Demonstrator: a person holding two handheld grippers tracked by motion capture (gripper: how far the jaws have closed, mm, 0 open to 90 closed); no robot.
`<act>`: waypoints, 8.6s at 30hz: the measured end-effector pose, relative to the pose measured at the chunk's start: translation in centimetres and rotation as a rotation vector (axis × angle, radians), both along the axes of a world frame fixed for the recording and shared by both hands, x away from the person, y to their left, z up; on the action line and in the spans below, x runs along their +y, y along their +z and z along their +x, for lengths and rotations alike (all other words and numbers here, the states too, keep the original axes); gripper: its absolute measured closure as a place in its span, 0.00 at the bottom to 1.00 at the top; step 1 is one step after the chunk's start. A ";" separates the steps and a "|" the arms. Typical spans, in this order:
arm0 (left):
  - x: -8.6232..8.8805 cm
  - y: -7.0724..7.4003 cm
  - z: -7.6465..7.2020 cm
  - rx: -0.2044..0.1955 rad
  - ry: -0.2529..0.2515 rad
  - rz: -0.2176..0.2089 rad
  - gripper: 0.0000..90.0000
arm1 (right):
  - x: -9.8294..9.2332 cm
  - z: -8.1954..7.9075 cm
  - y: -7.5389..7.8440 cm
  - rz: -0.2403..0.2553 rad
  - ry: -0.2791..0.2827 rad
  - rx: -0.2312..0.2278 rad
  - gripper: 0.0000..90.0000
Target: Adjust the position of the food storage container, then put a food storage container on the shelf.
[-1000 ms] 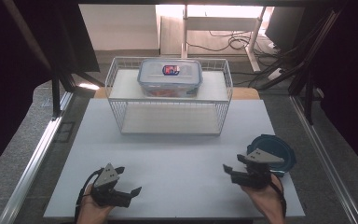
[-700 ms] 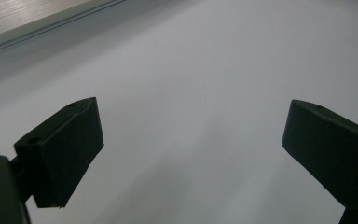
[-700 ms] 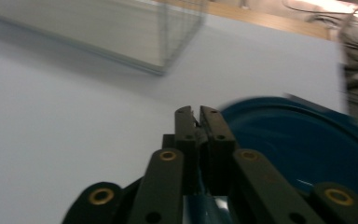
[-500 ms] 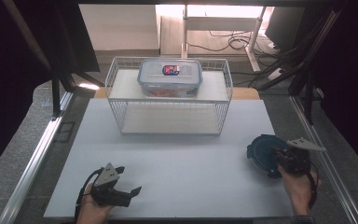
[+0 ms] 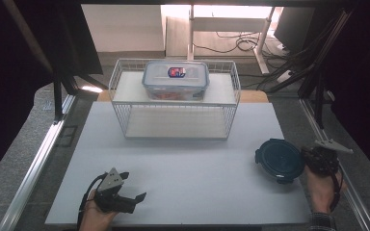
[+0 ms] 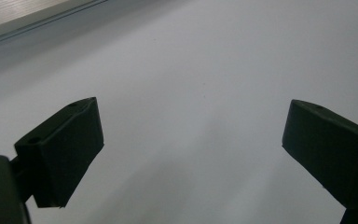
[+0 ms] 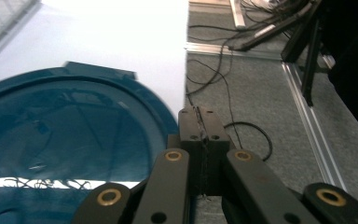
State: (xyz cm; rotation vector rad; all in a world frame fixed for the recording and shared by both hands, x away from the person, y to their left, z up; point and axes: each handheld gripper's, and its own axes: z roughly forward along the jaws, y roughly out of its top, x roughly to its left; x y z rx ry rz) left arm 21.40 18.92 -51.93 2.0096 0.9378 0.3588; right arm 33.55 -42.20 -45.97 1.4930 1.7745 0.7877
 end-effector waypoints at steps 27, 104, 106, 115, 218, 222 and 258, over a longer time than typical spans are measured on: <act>-0.6 -0.3 0.1 0.021 -0.023 0.019 0.05 | 2.6 0.8 -0.8 0.060 0.090 0.106 1.00; -0.6 -0.3 0.2 0.032 -0.021 0.025 0.06 | 21.5 -4.8 -2.0 0.170 0.603 0.260 0.99; -0.7 -0.3 0.2 0.034 -0.022 0.024 0.06 | 22.1 -4.9 -2.1 0.170 0.615 0.261 0.99; -0.6 -0.3 0.2 0.035 -0.022 0.025 0.06 | 23.9 -5.1 -2.3 0.174 0.659 0.261 0.99; -1.1 -0.7 3.9 0.494 -0.097 -0.473 0.50 | 23.2 -4.3 -3.2 0.644 0.767 0.541 0.59; -1.2 -0.9 4.1 0.518 -0.108 -0.520 0.56 | 23.1 -4.3 -3.3 0.641 0.770 0.536 0.59; 0.6 18.5 14.1 0.269 -0.149 -0.587 0.64 | 24.3 2.8 16.4 0.601 0.761 0.145 0.64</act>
